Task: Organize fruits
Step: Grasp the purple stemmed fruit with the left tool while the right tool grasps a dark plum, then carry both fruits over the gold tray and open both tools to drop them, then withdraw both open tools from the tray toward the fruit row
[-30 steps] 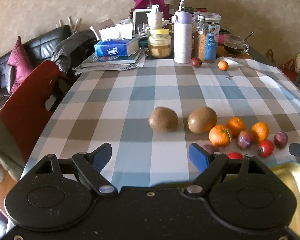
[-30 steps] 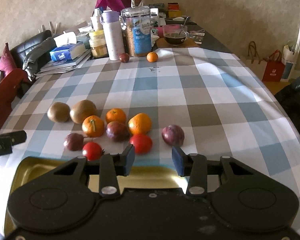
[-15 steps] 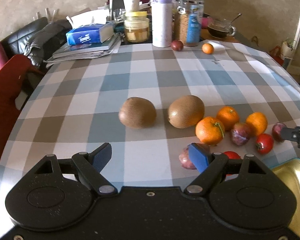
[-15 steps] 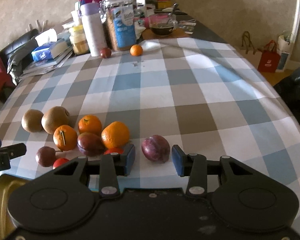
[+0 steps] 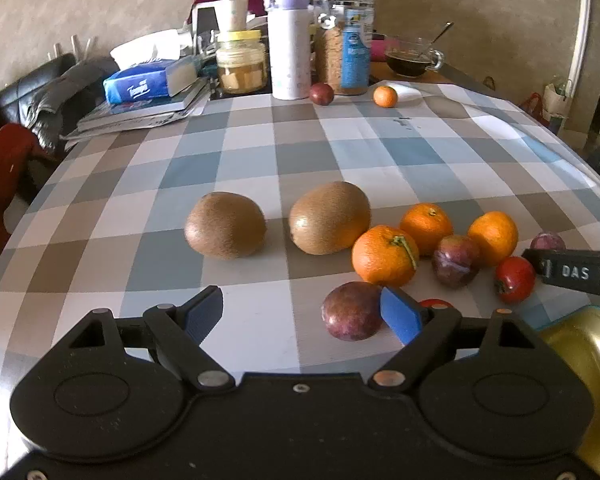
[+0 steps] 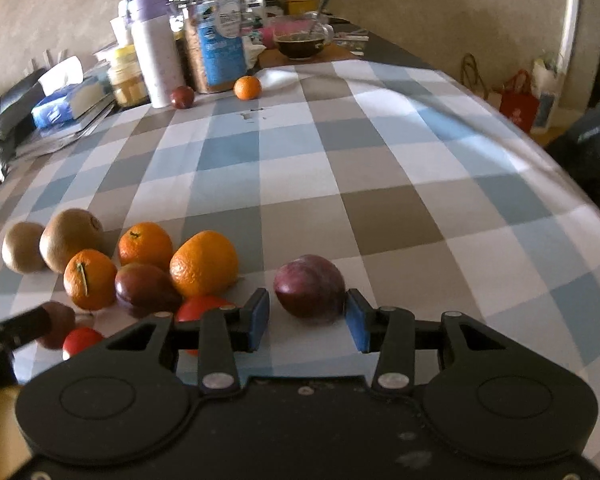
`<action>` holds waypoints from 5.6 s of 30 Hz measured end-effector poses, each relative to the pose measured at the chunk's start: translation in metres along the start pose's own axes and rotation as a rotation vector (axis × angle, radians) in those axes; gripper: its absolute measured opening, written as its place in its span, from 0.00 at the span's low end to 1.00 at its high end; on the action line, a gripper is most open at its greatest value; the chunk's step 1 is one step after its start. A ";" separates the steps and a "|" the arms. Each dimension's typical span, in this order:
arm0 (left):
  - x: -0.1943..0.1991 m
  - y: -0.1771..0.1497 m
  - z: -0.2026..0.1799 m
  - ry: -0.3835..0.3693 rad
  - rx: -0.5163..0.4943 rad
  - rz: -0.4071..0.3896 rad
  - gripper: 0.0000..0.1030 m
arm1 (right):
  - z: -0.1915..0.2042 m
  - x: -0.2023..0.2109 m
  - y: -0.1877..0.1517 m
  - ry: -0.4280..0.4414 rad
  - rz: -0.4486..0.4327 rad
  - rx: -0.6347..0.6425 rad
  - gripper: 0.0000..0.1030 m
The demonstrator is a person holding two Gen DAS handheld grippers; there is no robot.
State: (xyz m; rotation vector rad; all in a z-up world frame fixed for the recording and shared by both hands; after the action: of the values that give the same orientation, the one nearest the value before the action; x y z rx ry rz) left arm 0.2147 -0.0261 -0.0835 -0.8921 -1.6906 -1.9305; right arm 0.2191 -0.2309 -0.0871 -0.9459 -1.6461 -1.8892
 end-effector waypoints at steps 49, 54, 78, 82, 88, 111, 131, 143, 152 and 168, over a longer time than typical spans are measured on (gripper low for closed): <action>-0.014 -0.009 -0.009 -0.086 0.000 -0.009 0.44 | 0.007 0.008 0.001 0.003 -0.114 -0.018 0.39; -0.005 -0.005 -0.004 -0.065 0.015 -0.069 0.44 | 0.007 0.013 0.002 0.015 -0.148 -0.020 0.39; 0.005 -0.003 0.008 0.012 0.056 -0.132 0.44 | 0.024 0.031 0.002 0.040 -0.272 0.071 0.38; 0.013 0.000 0.011 0.013 0.073 -0.136 0.44 | 0.030 0.040 0.002 0.085 -0.307 0.099 0.38; 0.043 -0.006 0.014 0.036 0.060 -0.070 0.44 | 0.030 0.068 0.004 0.146 -0.289 0.086 0.38; 0.095 -0.083 0.003 0.071 0.150 0.125 0.43 | 0.026 0.136 -0.104 0.181 -0.091 0.009 0.38; 0.109 -0.089 -0.002 0.094 0.130 0.093 0.52 | 0.039 0.155 -0.115 0.186 -0.130 0.074 0.39; 0.114 -0.094 -0.001 0.113 0.127 0.110 0.56 | 0.036 0.155 -0.121 0.193 -0.101 0.052 0.39; 0.120 -0.090 0.002 0.102 0.133 0.112 0.61 | 0.035 0.156 -0.122 0.206 -0.073 0.046 0.39; 0.129 -0.049 0.029 0.174 0.115 0.004 0.64 | 0.027 0.158 -0.093 0.230 -0.073 0.045 0.39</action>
State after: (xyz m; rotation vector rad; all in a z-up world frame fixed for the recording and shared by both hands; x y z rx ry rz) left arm 0.0960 0.0237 -0.0262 -0.6648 -1.6764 -1.8298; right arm 0.0529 -0.1726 -0.0290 -0.6310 -1.5969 -1.9194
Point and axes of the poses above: each gripper's, at about its wrist camera, not at the fingertips, and x roughly against the way its jaws point, z to its left, y to its top, the point moved 6 cm from there along -x, roughly the way its jaws point, and after that the axes turned 2 degrees about y, right-handed, at the moved point
